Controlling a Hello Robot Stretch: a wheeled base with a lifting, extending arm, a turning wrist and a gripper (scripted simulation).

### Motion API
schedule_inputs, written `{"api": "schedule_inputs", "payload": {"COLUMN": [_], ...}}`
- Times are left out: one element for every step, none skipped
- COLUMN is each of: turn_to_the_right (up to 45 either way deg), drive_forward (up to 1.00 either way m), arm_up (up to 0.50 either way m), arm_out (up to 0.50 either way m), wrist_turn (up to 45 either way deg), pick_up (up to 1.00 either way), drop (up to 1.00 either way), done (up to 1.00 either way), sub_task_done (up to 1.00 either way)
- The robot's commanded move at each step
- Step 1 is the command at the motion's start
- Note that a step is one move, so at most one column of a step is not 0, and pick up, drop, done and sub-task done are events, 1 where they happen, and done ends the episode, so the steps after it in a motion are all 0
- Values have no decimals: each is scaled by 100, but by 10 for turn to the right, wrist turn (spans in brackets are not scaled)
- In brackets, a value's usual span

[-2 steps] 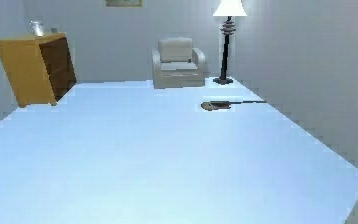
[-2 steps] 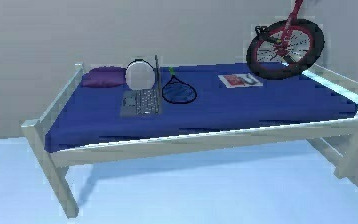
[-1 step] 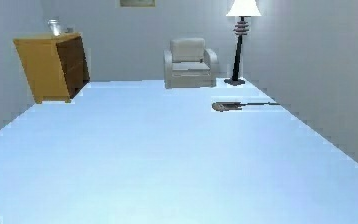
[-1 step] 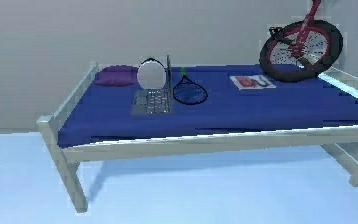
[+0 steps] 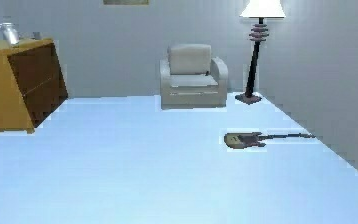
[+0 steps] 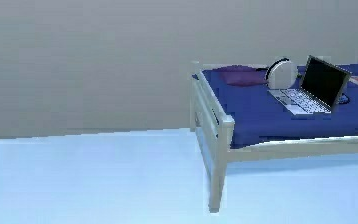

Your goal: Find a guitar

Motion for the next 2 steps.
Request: {"api": "schedule_inputs", "payload": {"turn_to_the_right": [0, 0], "drive_forward": [100, 50], "arm_up": [0, 0], "arm_out": [0, 0], "wrist_turn": [0, 0], "pick_up": [0, 0], "drop": [0, 0], "done": [0, 0], "sub_task_done": [0, 0]}}
